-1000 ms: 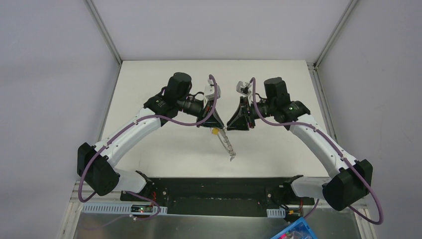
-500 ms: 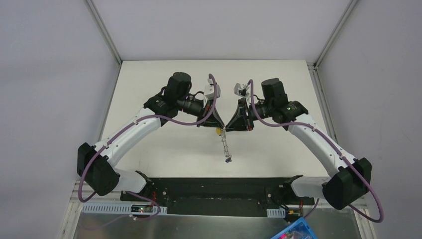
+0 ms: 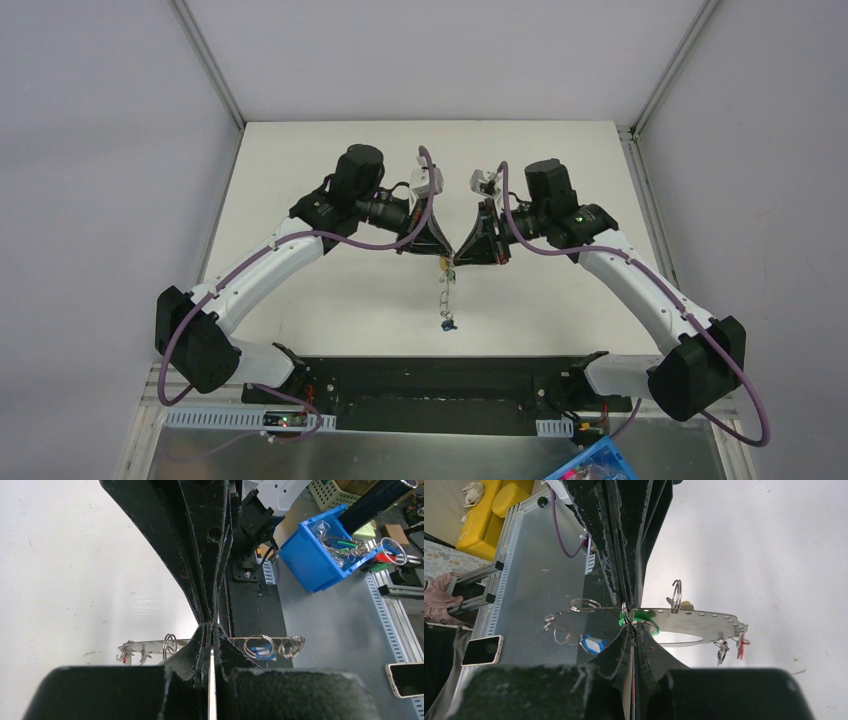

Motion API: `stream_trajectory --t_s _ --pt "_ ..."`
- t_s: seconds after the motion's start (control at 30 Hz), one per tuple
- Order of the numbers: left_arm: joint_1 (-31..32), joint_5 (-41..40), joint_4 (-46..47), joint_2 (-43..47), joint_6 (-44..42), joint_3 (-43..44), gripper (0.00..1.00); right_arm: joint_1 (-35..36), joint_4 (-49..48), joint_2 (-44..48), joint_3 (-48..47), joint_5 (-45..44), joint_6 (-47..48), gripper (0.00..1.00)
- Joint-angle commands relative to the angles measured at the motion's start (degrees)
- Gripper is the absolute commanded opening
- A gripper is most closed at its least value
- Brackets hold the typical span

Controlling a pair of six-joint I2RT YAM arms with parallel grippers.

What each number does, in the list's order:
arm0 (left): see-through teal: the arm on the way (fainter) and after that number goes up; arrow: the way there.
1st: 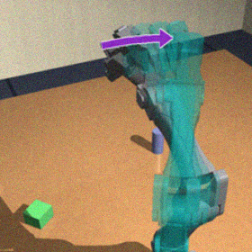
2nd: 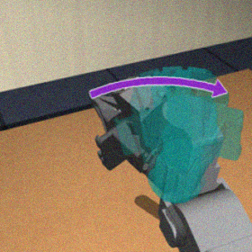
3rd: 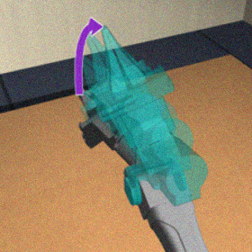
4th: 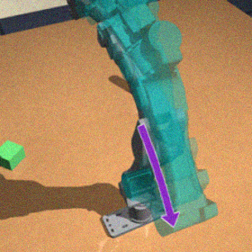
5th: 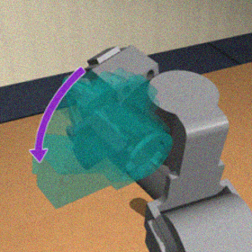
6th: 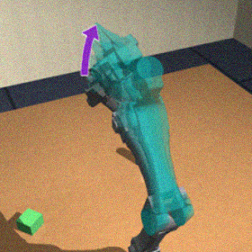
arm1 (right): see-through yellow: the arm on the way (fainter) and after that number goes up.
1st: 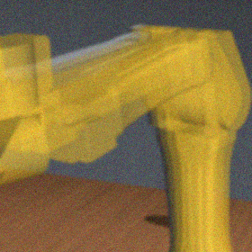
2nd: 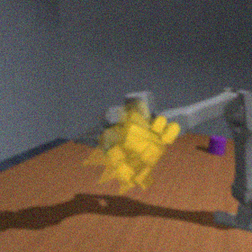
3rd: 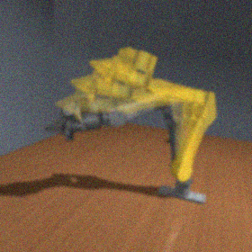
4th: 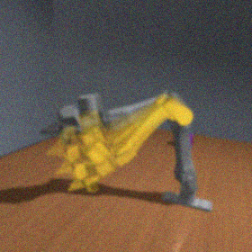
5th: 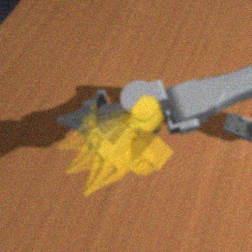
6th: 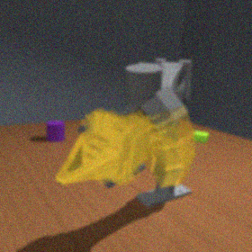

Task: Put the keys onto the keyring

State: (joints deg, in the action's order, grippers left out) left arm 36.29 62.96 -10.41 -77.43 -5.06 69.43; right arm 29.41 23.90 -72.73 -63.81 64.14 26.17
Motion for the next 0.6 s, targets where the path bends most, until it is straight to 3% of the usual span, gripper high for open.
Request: stream_trajectory --t_s 0.0,0.17,0.37,0.57 --pt "-0.43 3.32 7.55 1.96 3.92 -0.35 0.0 0.34 -2.31 0.35 0.44 2.8 -0.24 0.07" --pt "-0.43 3.34 12.75 1.78 8.21 -1.92 0.0 0.76 -4.19 0.15 0.44 3.07 -2.22 0.09" --pt "-1.01 3.15 15.32 2.17 10.4 -3.34 0.0 -0.2 -4.55 2.93 0.4 2.24 -2.44 0.19" --pt "-1.4 3.14 24.15 2.47 17.7 -6.05 0.0 -2.42 -4.65 6.59 -0.4 1.52 -2.6 0.22"
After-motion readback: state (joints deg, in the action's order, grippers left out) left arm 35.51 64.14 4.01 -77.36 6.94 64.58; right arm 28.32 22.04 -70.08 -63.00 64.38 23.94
